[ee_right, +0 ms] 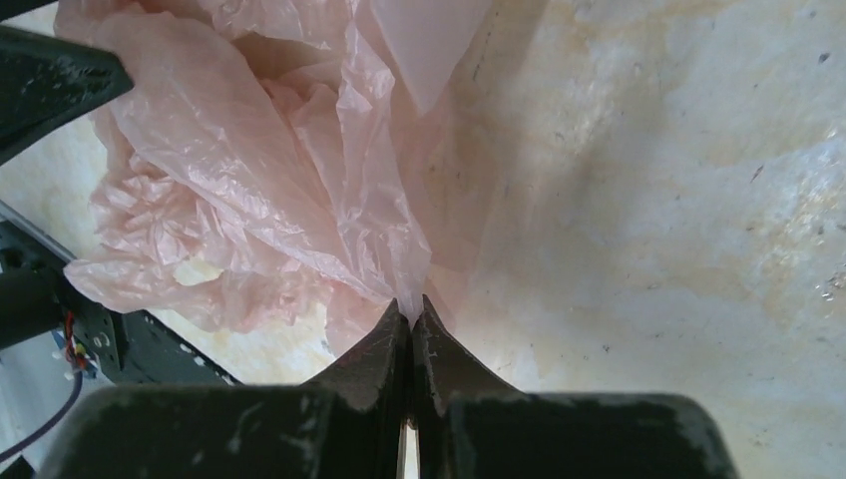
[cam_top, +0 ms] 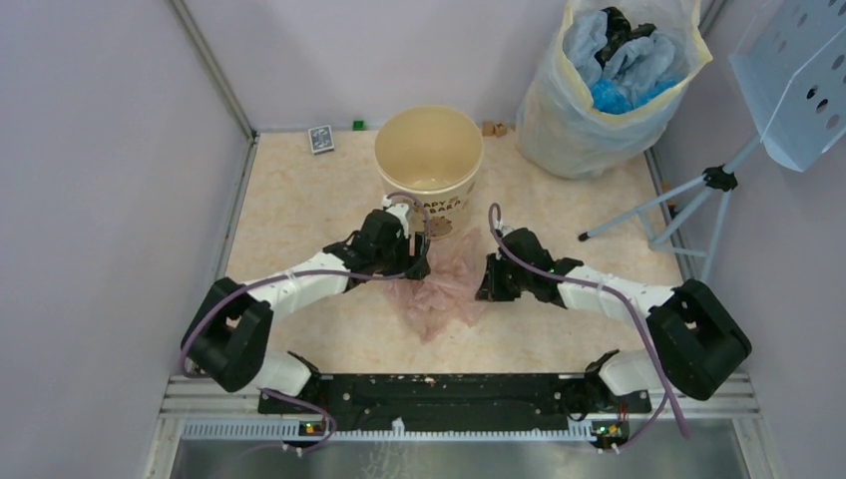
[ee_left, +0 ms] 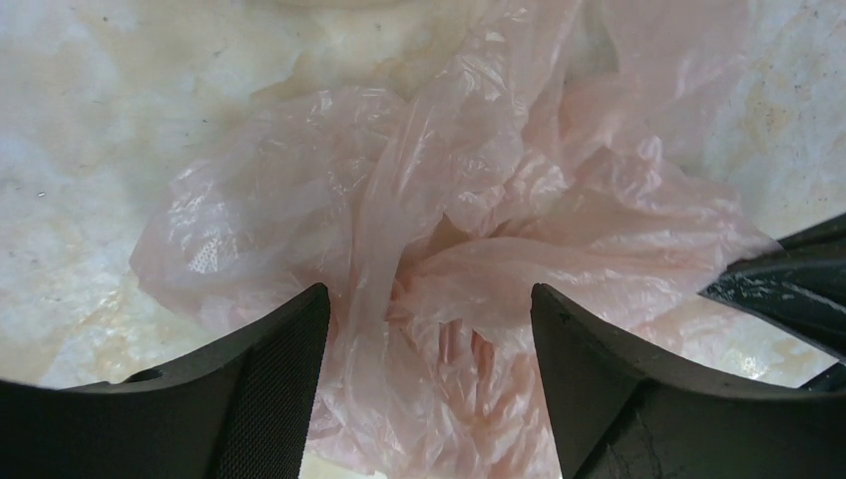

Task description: Put the trash bags into the trash bin

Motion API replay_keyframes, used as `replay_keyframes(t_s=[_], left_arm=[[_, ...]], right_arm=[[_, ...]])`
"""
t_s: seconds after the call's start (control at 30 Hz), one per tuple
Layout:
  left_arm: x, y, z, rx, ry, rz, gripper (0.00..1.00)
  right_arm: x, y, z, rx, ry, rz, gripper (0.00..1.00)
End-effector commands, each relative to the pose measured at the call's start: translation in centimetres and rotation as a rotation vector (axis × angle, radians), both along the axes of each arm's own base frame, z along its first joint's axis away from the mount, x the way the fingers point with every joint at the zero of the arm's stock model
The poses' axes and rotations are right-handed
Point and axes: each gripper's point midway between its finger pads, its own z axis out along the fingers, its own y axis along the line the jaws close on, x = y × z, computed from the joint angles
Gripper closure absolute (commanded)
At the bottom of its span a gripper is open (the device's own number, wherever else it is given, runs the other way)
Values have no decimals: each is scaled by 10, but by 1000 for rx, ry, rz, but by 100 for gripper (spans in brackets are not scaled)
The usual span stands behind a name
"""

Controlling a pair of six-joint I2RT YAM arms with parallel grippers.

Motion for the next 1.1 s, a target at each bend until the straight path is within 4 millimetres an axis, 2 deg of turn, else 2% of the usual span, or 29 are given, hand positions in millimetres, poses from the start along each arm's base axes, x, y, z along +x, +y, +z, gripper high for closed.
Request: replay_keyframes(t_s=[0.0, 0.17, 0.27, 0.33, 0.4, 0.5, 0.63, 0.77, 0.8, 0.93, 1.03, 1.07], left_arm=[[11, -18, -5, -61, -38, -12, 22], [11, 17, -40, 104, -6, 108, 27], [6, 44, -58, 216, 7, 179, 30], [1, 60, -65, 270, 2, 208, 35], [-1, 63, -61, 267, -14, 210, 45], [-4, 54, -48, 212, -29, 176, 60], [-2, 52, -20, 163, -78, 175, 69], [-1, 59, 13, 147, -153, 200, 97], [-1, 61, 24, 133, -174, 207, 100], [-7, 57, 58, 48, -224, 195, 100], [-14, 45, 84, -55, -267, 139, 100], [-17, 34, 96, -106, -302, 76, 100]], right_arm=[[-15, 0, 7, -14, 21, 44, 100], [-18, -29, 15, -132, -8, 10, 100], [-11, -63, 22, -285, -39, -99, 100], [-7, -86, 27, -369, -60, -168, 100], [-4, -98, 34, -391, -84, -217, 100], [-1, -97, 45, -355, -121, -236, 100], [6, -101, 56, -358, -165, -264, 100], [12, -112, 64, -404, -203, -308, 100], [15, -118, 67, -420, -213, -344, 100], [22, -135, 76, -458, -259, -451, 100], [26, -132, 83, -445, -276, -447, 100], [28, -126, 86, -428, -283, -423, 100]])
